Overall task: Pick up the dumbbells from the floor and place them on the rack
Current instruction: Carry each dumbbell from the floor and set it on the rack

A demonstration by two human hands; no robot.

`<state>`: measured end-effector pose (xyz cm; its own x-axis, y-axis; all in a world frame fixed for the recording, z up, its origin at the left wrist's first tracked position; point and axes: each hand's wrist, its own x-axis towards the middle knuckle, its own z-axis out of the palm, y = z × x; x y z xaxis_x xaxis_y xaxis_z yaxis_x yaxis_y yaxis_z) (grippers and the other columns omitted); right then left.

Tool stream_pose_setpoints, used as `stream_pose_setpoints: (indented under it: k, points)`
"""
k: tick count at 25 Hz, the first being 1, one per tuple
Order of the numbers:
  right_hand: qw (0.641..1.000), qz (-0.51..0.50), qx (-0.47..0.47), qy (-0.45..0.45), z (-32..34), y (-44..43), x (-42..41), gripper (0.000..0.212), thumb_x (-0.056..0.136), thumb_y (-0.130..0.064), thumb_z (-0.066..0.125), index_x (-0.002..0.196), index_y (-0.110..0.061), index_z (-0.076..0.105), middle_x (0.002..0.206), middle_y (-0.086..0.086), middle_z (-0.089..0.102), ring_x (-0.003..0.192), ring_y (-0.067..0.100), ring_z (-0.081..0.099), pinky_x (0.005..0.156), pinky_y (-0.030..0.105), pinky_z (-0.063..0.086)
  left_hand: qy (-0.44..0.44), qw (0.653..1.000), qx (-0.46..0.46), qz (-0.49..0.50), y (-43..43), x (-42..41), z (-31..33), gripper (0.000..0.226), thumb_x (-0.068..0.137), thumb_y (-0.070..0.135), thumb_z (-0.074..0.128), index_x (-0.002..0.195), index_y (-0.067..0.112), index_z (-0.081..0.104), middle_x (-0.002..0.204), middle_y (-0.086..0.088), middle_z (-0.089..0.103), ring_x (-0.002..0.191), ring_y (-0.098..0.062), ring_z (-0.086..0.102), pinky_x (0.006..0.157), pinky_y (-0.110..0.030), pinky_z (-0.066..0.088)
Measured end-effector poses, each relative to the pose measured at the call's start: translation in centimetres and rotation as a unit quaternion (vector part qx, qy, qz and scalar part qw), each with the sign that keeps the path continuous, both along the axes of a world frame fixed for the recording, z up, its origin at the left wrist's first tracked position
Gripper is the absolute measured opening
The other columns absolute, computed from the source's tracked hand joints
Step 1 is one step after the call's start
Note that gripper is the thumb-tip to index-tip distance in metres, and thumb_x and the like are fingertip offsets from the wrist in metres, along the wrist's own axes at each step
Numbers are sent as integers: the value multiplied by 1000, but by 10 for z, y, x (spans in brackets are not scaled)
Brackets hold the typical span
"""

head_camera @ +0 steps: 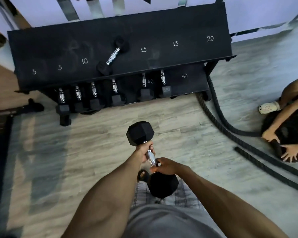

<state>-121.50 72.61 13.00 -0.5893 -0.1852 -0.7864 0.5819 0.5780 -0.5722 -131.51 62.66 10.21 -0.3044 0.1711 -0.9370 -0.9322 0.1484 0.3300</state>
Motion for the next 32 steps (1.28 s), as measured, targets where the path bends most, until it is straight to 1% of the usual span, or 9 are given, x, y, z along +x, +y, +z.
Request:
stream_pose_setpoints:
  k: [3, 5, 12, 16, 19, 24, 27, 29, 32]
  points:
    - [1000, -19, 12, 1, -7, 30, -56, 35, 91, -43, 61, 113, -16, 61, 104, 3, 60, 97, 19, 55, 81, 28, 39, 2, 1000, -6, -13, 35, -60, -2, 27, 94, 9, 52, 68, 13, 47, 37, 4, 41, 29, -10, 38, 46, -20, 38]
    - [1000, -11, 21, 0, -15, 54, -91, 42, 91, -48, 60, 117, -16, 60, 106, 5, 59, 99, 21, 56, 81, 29, 38, 7, 1000, -10, -26, 61, -96, -5, 27, 95, 11, 51, 68, 13, 47, 37, 5, 40, 29, -10, 38, 42, -17, 38]
    - [1000, -19, -16, -6, -33, 174, -209, 26, 92, -42, 60, 99, -18, 55, 101, 1, 56, 95, 19, 55, 80, 29, 38, 5, 998, -48, -41, 179, -215, -19, 27, 94, 10, 56, 68, 11, 50, 35, 2, 45, 30, -11, 43, 44, -22, 40]
    - [1000, -17, -17, -5, -34, 241, -263, 26, 90, -47, 60, 97, -22, 55, 100, 0, 57, 96, 21, 57, 80, 31, 40, 7, 999, -42, -29, 249, -270, -11, 30, 94, 8, 53, 65, 11, 48, 35, 4, 42, 28, -9, 38, 38, -15, 38]
    - [1000, -23, -20, -4, -29, 288, -304, 23, 88, -45, 61, 97, -25, 56, 100, -1, 58, 93, 20, 56, 80, 31, 41, 9, 998, -48, -39, 298, -310, -7, 29, 93, 9, 55, 64, 11, 49, 37, 4, 43, 30, -10, 39, 41, -17, 39]
    - [999, -42, -10, 4, -26, 356, -377, 37, 86, -43, 61, 106, -12, 62, 107, 10, 66, 97, 24, 60, 83, 34, 45, 6, 996, -36, -81, 374, -386, -4, 23, 88, 9, 57, 66, 13, 51, 39, 4, 43, 32, -11, 40, 45, -20, 42]
    - [998, -66, 12, 9, -19, 397, -424, 42, 85, -47, 61, 108, -13, 63, 107, 9, 67, 96, 24, 60, 87, 37, 48, 10, 995, -28, -96, 420, -436, 1, 25, 88, 8, 56, 65, 13, 48, 36, 4, 41, 31, -11, 39, 48, -23, 40]
    - [997, -74, 19, 20, -14, 422, -454, 38, 86, -44, 62, 108, -13, 64, 104, 7, 67, 95, 22, 60, 88, 38, 48, 13, 994, -25, -105, 450, -467, 9, 27, 88, 8, 55, 63, 14, 46, 35, 4, 40, 29, -11, 38, 46, -22, 38]
    - [995, -94, 28, 31, -13, 457, -487, 22, 86, -39, 63, 92, -17, 63, 96, 6, 67, 89, 20, 61, 83, 37, 48, 21, 994, -29, -103, 490, -502, 13, 27, 88, 8, 56, 63, 14, 45, 34, 4, 40, 29, -11, 38, 47, -23, 38]
